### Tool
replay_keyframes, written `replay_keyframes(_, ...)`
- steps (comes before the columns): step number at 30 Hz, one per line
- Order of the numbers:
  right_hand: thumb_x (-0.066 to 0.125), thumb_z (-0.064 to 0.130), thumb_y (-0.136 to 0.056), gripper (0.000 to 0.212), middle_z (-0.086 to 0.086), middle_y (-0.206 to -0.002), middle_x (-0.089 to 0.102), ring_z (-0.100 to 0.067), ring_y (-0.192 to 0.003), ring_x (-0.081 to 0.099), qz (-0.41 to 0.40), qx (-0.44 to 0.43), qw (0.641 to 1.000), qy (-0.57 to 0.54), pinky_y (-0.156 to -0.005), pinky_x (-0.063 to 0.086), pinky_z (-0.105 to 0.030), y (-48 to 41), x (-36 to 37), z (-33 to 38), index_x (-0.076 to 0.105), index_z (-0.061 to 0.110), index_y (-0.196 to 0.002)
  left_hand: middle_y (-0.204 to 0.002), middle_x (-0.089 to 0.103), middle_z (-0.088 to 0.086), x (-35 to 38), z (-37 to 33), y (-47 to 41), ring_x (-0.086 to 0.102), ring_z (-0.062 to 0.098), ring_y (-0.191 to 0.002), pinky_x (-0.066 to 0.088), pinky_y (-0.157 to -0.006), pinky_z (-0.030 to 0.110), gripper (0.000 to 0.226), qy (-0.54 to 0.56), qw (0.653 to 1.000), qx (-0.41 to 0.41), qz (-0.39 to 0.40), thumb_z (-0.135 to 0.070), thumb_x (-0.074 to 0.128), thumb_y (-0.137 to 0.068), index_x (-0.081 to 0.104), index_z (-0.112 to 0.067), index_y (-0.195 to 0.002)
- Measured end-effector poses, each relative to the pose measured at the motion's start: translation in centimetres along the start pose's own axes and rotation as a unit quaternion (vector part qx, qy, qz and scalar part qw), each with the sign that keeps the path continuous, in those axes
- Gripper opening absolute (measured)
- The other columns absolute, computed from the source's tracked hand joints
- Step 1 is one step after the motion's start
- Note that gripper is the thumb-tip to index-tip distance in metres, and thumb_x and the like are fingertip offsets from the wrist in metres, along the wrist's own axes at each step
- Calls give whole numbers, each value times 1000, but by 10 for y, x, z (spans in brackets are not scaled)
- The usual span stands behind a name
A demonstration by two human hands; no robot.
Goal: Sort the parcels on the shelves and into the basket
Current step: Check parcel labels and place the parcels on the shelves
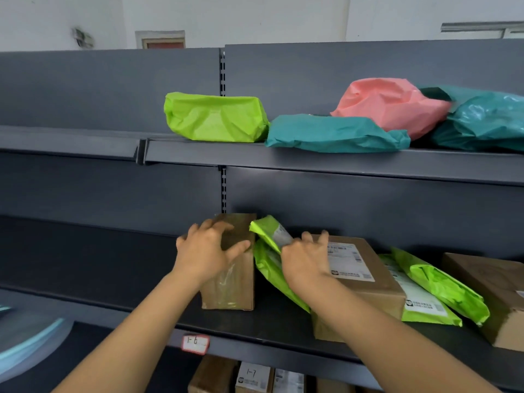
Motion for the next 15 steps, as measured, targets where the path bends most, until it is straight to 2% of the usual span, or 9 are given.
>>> replay_keyframes(2,43,8,-90,36,-9,-124,57,-27,-121,41,18,-3,1000,-2,-109,18,-57,-3,3,8,58,17,-122,-137,42,-3,3,8,5,34,25,-128,33,-99,47,70,-18,1000,-10,15,-76,46,-75,46,-36,-132)
replay_keyframes(5,46,7,-89,37,-8,-124,57,-26,-121,42,49,-5,999,-4,-108,19,-57,-6,13,15,56,17,-123,-147,22,-2,16,8,17,15,30,-136,27,-104,53,81,-36,999,-19,18,-81,44,-71,35,-39,-140)
replay_keyframes(7,47,7,-90,39,-8,-127,56,-26,-124,42,82,4,997,-2,-108,20,-58,-5,21,15,54,16,-126,-151,5,-2,29,0,25,3,34,-138,26,-105,58,88,-14,1000,-23,3,-81,48,-68,29,-37,-142)
replay_keyframes(9,46,7,-91,38,-8,-129,56,-26,-124,45,89,-2,996,3,-107,25,-51,-4,23,16,54,15,-128,-152,-8,-3,39,-7,31,-2,39,-136,28,-103,60,89,15,999,-29,-23,-77,55,-68,30,-33,-141)
replay_keyframes(11,42,7,-93,37,-8,-129,57,-25,-122,47,70,-9,998,-6,-101,34,-38,-3,19,18,54,13,-127,-153,-7,1,41,-6,32,4,41,-133,33,-101,58,84,27,997,-38,-61,-68,62,-68,37,-28,-138)
replay_keyframes(13,47,13,-94,41,-11,-136,49,-27,-124,44,41,-6,997,-62,-97,37,-35,-3,15,19,44,11,-135,-153,5,5,39,4,28,13,37,-127,38,-100,53,81,67,993,-46,-86,-61,68,-66,45,-24,-134)
replay_keyframes(15,66,27,-86,79,-12,-147,30,-31,-130,35,33,-25,989,-143,-101,37,-38,-5,16,23,18,14,-148,-148,20,4,34,20,24,18,35,-125,33,-105,47,78,133,985,-53,-95,-55,73,-65,50,-23,-132)
Point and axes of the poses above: each hand's wrist, its own y-axis away from the middle knuckle, its own x-axis out of the palm, z = x × y, the point moved 6 cm from there along -y, towards the middle knuckle
